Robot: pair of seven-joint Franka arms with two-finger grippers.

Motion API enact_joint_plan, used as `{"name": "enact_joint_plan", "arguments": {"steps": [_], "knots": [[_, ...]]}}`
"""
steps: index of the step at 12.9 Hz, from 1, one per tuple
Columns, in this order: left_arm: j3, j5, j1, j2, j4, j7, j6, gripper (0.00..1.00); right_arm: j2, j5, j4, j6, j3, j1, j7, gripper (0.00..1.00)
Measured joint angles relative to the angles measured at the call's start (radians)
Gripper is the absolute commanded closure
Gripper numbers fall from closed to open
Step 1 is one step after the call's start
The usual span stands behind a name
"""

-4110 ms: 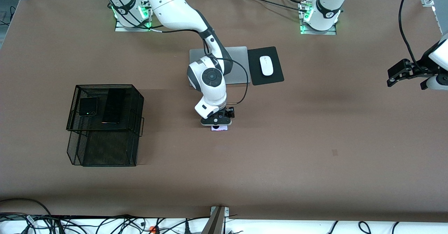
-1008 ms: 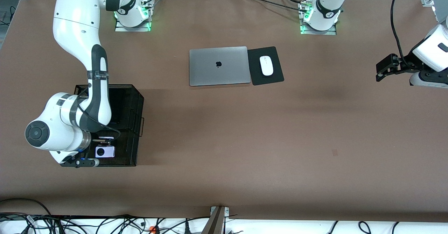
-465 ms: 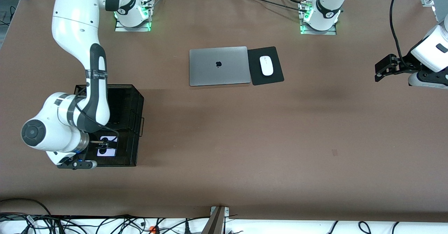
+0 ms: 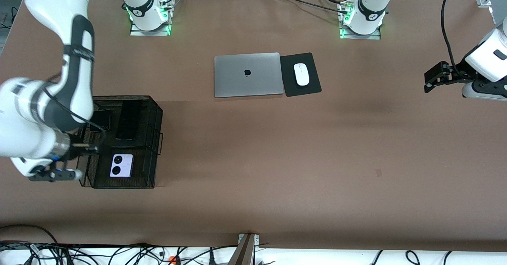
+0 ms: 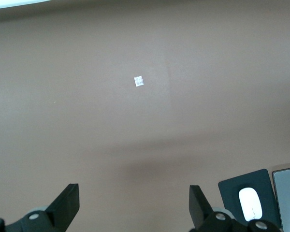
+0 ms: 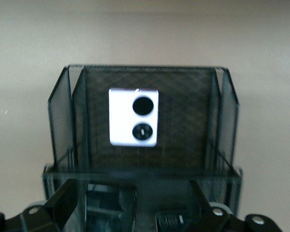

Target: Place phones with both arms

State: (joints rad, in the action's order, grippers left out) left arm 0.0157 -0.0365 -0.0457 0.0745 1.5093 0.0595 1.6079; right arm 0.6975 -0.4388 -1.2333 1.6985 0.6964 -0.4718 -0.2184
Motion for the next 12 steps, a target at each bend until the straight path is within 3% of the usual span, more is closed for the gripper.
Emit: {"name": "enact_joint_plan", "arguments": {"steps": [4,6,9,12], "knots": [[0.0,0.0,0.0,0.0,0.0,0.0,0.0,0.0,-0.115,0.096,-0.028,-0.1,0.008,-0.011,0.005,0.0],[0.0,0.0,0.0,0.0,0.0,0.0,0.0,0.0,-0.216,0.204,-0.094,-0.103,-0.038,-0.017,0.052,0.0],[0.0,0.0,0.0,0.0,0.0,0.0,0.0,0.0,-0.415,0.359,-0.236,-0.101,-0.18,0.023,0.14,0.0],[0.0,0.0,0.0,0.0,-0.001,0.0,0.0,0.0,-0.569,0.443,-0.333,-0.099,-0.441,0.245,0.17,0.0]]}}
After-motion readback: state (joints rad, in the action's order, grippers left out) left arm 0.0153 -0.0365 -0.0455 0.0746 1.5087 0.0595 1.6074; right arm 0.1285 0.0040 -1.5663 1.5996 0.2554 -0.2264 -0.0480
